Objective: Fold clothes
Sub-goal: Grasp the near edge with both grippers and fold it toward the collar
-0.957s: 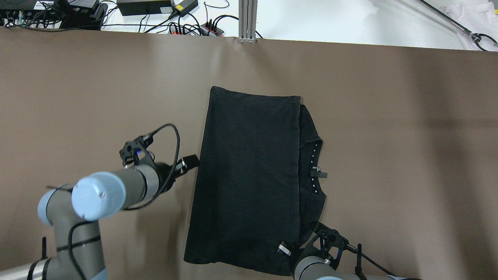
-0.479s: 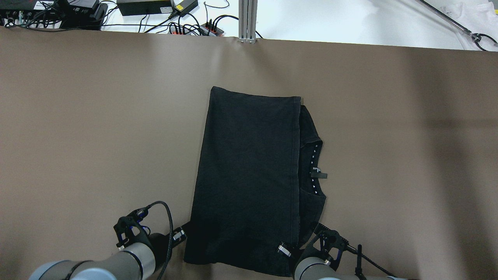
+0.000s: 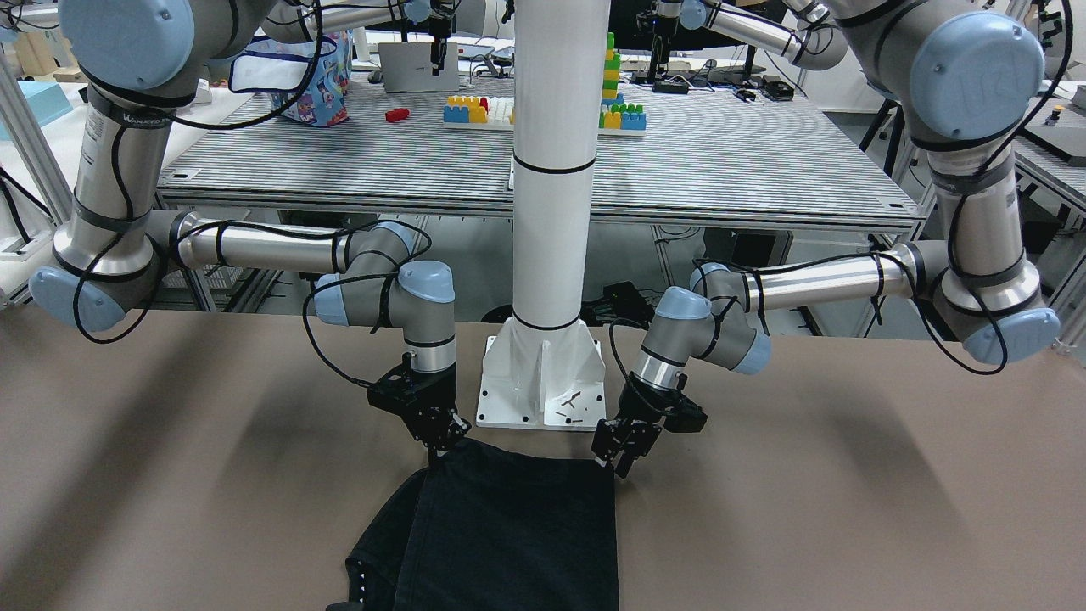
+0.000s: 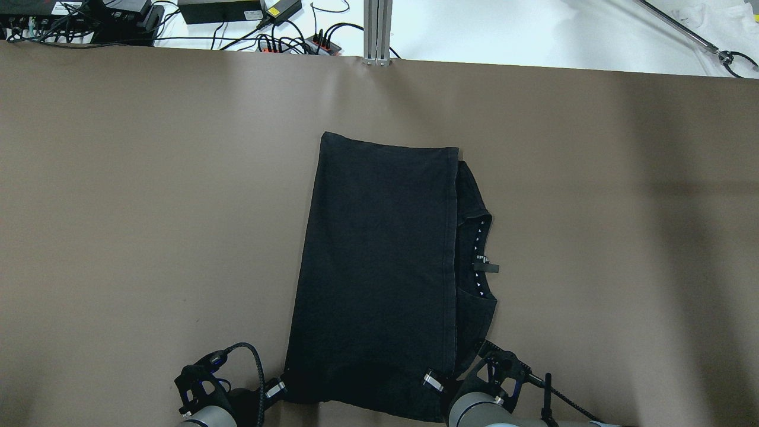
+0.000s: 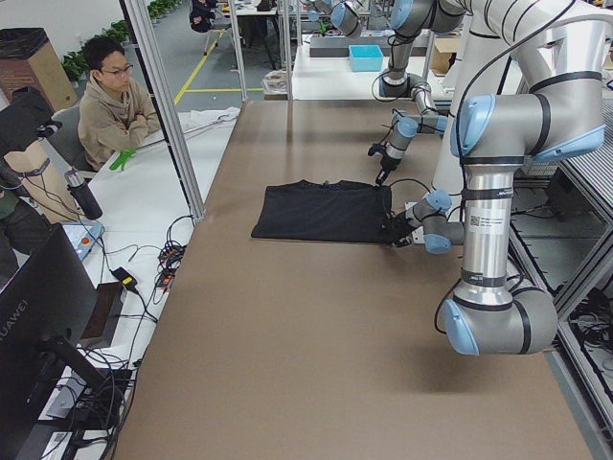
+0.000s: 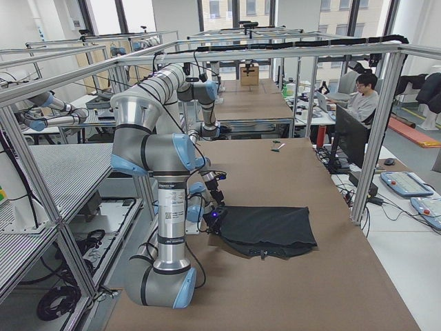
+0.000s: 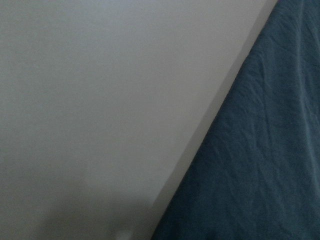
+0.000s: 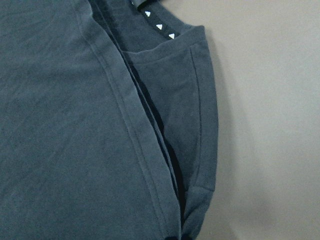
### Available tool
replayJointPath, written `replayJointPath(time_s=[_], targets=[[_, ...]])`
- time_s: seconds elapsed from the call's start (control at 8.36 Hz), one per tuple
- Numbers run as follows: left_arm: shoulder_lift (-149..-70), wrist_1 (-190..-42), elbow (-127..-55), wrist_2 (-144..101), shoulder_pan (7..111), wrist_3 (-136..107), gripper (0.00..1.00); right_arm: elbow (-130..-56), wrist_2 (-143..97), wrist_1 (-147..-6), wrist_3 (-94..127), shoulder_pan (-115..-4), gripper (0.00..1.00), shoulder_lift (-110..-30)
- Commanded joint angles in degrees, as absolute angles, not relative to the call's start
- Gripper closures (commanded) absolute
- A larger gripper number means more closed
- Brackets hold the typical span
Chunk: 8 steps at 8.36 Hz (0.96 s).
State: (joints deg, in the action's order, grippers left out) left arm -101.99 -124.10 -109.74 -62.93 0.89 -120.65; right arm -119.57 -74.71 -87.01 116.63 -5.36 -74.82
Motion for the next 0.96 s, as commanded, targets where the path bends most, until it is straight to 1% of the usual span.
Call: replayJointPath(time_s=[0.0, 0.12, 0.24, 0.36, 0.6, 0.84], targets=[[-100.5, -124.2, -109.5, -60.8, -1.7, -122.5, 0.41, -119.5, -74.7, -87.0, 116.6, -5.4, 1.00, -74.8], [-100.5, -124.2, -109.6, -60.6, -2.1, -122.7, 0.57, -119.6, -74.6, -87.0, 116.6, -5.4, 1.00, -74.8], [-100.6, -124.2, -109.9, -60.6, -2.1, -123.0, 0.91, -119.6, -74.6, -87.0, 116.6, -5.4, 1.00, -74.8], [-100.8, -124.2, -110.1, -60.6, -2.1, -123.0, 1.00, -119.6, -74.6, -87.0, 116.6, -5.4, 1.00, -74.8], [-101.4, -124.2, -111.5, -61.0, -2.1, -123.0, 1.00, -120.0, -74.7, -87.0, 116.6, -5.4, 1.00, -74.8], [-98.7, -124.0, -117.7, -61.1, -1.9, -123.0, 1.00, -122.2, -74.9, -87.0, 116.5, -5.5, 1.00, -74.9]])
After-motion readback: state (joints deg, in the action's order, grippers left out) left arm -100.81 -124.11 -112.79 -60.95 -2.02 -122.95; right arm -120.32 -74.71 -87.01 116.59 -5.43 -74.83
